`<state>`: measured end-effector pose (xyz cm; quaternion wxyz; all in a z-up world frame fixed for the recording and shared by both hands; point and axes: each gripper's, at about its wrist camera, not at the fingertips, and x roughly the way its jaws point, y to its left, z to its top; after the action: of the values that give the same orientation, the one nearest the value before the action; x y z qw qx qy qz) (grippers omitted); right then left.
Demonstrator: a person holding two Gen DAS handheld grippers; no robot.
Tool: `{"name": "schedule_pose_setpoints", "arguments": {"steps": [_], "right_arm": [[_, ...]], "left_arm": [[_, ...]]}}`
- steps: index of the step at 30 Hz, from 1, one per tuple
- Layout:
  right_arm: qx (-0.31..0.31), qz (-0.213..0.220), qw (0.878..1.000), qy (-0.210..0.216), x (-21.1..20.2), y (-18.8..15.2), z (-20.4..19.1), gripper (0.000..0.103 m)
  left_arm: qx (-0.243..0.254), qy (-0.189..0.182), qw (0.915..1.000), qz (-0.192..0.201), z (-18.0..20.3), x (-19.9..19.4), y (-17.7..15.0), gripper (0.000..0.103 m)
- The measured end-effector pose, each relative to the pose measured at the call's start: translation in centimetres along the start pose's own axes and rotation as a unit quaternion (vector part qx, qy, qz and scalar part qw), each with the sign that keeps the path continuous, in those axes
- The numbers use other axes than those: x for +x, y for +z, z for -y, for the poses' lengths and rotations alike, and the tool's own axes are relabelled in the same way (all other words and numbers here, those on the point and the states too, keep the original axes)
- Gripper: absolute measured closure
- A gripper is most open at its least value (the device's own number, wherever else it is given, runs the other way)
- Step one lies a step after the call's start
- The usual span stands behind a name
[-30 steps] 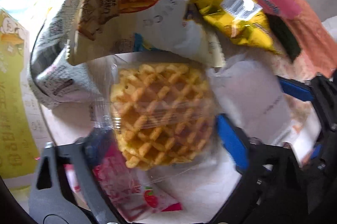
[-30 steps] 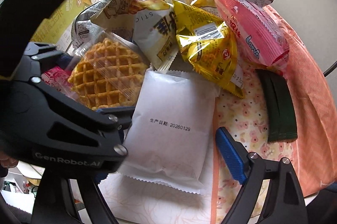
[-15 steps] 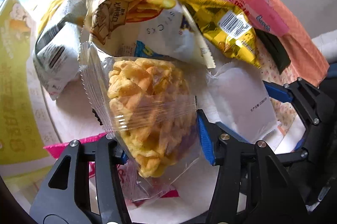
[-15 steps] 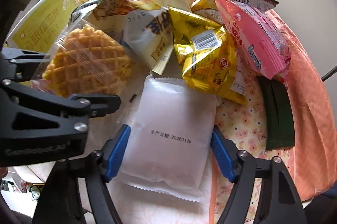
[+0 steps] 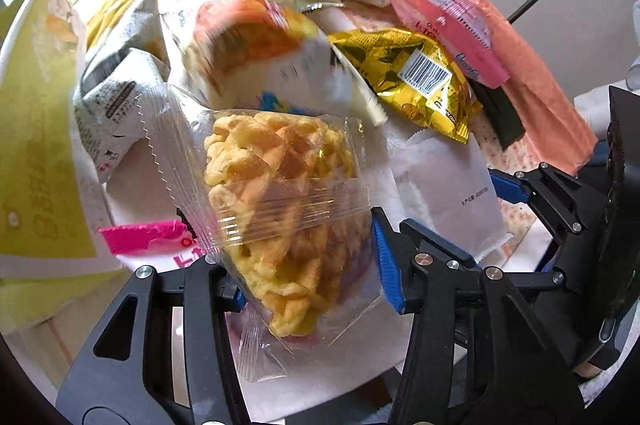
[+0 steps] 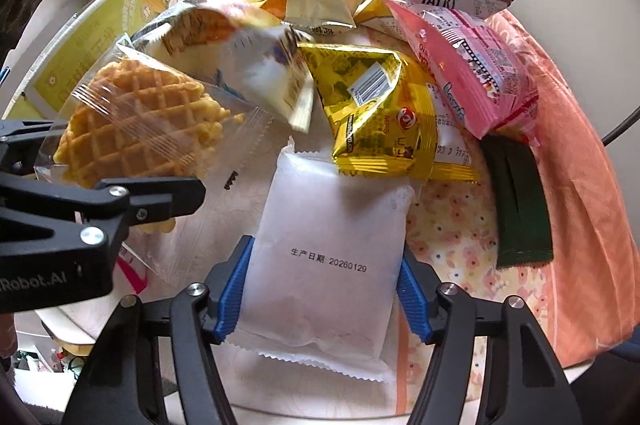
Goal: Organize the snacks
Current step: 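Carry both packs over the yellow box and open both tools to drop them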
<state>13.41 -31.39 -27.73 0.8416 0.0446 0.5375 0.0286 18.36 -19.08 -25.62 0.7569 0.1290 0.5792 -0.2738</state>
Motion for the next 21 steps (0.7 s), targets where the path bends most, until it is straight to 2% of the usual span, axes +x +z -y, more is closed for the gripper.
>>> {"name": "schedule_pose_setpoints", "arguments": {"steps": [6,12,21], "right_arm": [[-0.008,0.021,1.000,0.004,-2.6,0.3,0.4,0.042],[-0.027,0.049,0.998,0.003,-5.2,0.7,-1.8,0.042],[-0.058,0.101,0.993,-0.003,-8.9,3.2,-4.5,0.042]], "left_arm": [[-0.014,-0.005,0.9994,0.030,-0.7,-2.9,-1.5,0.057],[-0.033,-0.004,0.9970,0.071,-0.6,-7.1,-2.4,0.057],[-0.066,0.004,0.9884,0.137,-3.0,-13.1,-3.3,0.057]]}}
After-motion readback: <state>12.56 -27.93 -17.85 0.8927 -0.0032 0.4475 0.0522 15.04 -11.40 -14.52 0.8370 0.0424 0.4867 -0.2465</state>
